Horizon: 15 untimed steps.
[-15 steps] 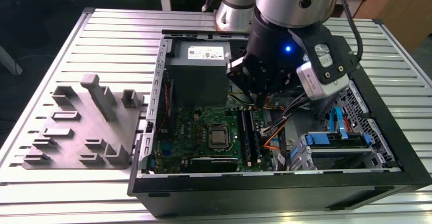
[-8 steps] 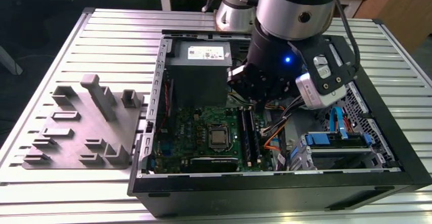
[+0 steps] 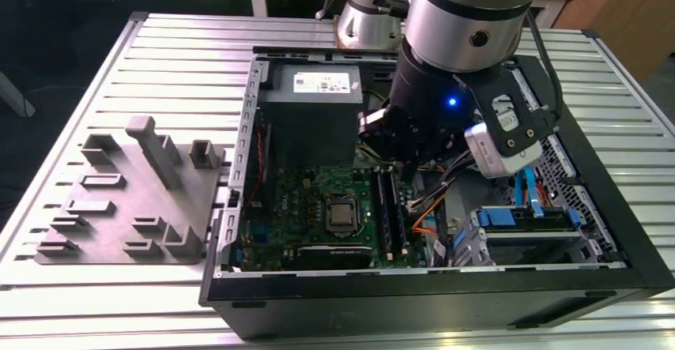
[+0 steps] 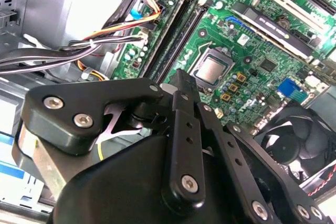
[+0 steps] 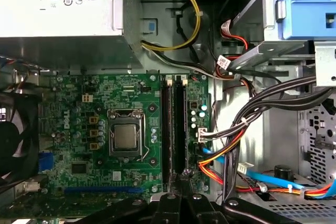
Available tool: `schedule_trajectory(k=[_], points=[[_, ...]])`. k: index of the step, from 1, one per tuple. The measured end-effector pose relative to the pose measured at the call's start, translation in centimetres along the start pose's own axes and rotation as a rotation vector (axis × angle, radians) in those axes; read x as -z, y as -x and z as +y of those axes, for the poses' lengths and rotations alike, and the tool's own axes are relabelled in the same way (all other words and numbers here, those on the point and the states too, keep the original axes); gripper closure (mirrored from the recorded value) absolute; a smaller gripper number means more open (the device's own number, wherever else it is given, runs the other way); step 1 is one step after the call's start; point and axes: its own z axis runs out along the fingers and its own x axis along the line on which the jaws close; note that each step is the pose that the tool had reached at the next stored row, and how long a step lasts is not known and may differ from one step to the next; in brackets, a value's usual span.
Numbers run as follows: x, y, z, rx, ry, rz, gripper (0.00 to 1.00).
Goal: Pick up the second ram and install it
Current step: 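Press down the second ram until it locks into place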
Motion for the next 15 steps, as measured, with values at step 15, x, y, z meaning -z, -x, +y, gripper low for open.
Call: schedule_trajectory(k=[15], points=[[-0.89,0.01,-0.13,0.0,0.0003,-0.0001,0.93]])
